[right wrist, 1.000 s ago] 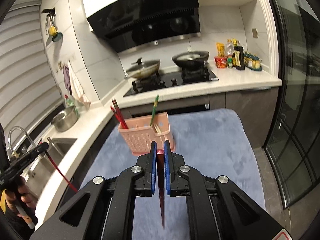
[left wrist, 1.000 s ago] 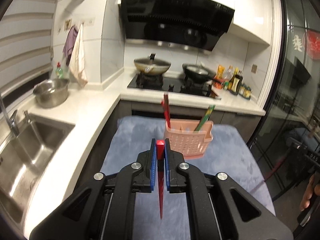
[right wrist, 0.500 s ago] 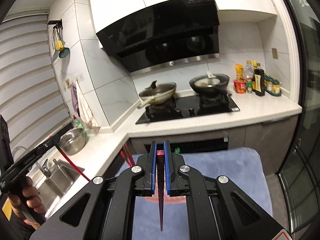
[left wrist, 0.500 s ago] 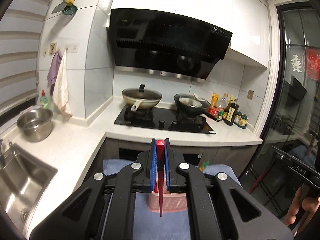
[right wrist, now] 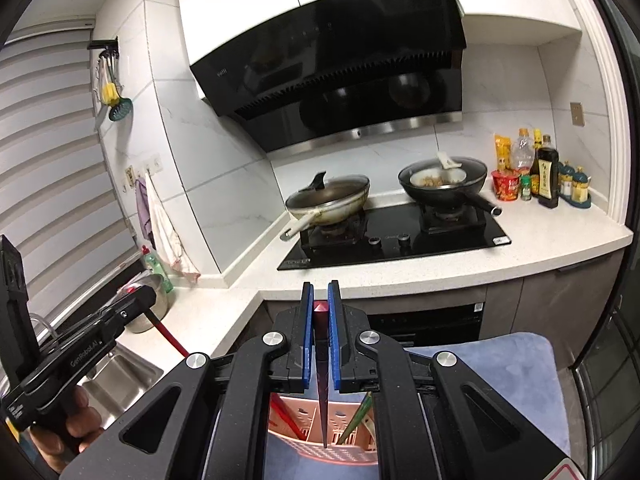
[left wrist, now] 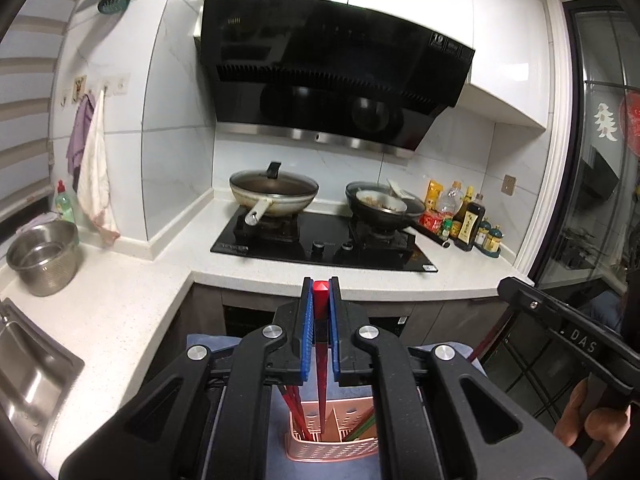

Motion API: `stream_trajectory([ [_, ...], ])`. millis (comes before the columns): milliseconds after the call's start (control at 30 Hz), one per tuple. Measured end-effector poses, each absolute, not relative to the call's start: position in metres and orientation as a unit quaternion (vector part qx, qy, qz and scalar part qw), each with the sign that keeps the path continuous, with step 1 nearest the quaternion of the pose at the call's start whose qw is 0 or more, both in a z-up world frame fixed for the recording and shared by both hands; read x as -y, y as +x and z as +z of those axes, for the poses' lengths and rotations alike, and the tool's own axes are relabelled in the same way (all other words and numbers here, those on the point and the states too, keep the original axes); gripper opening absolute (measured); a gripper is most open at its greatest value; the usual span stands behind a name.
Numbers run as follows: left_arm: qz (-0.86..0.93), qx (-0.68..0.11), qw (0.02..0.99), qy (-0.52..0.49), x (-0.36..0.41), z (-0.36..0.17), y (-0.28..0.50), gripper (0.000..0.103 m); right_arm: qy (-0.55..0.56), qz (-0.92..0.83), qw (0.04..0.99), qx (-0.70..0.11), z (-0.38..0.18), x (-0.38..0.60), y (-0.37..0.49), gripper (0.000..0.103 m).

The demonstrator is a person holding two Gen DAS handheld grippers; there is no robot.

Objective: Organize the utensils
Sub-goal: 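Lift both chopsticks and lower them tip-first into the pink holder, then open both tools to release the chopsticks in the holder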

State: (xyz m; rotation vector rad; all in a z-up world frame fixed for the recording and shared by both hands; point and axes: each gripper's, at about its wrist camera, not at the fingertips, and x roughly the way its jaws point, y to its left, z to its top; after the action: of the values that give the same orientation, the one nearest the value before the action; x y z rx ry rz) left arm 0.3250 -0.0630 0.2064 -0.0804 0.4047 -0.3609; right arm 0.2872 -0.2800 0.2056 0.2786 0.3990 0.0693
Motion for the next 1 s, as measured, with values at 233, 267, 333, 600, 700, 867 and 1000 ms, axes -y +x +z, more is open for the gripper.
stream_trajectory([
  [233,-0.173,-0.228,0.958,-0.038,0.069,0.177,0.347,0.007,0.147,0.029,0.961,-0.231,0.169,0.284,0.316,0.007],
  [267,-0.172,-0.23,0.957,-0.038,0.07,0.174,0.35,0.007,0.148,0.028,0.96,-0.234,0.166,0.284,0.318,0.007],
  [333,-0.171,-0.237,0.956,-0.037,0.07,0.167,0.356,0.007,0.15,0.027,0.958,-0.243,0.156,0.285,0.321,0.007],
  [600,-0.163,-0.252,0.953,-0.035,0.072,0.153,0.362,0.007,0.149,0.025,0.95,-0.273,0.13,0.282,0.33,0.007],
  [700,-0.154,-0.256,0.953,-0.038,0.072,0.152,0.364,0.008,0.149,0.025,0.949,-0.277,0.127,0.283,0.329,0.008],
  [867,-0.144,-0.254,0.955,-0.044,0.067,0.152,0.362,0.026,0.145,0.02,0.951,-0.274,0.129,0.284,0.326,0.014],
  [1000,-0.143,-0.249,0.957,-0.038,0.066,0.156,0.357,0.026,0.149,0.014,0.951,-0.272,0.129,0.289,0.321,0.019],
])
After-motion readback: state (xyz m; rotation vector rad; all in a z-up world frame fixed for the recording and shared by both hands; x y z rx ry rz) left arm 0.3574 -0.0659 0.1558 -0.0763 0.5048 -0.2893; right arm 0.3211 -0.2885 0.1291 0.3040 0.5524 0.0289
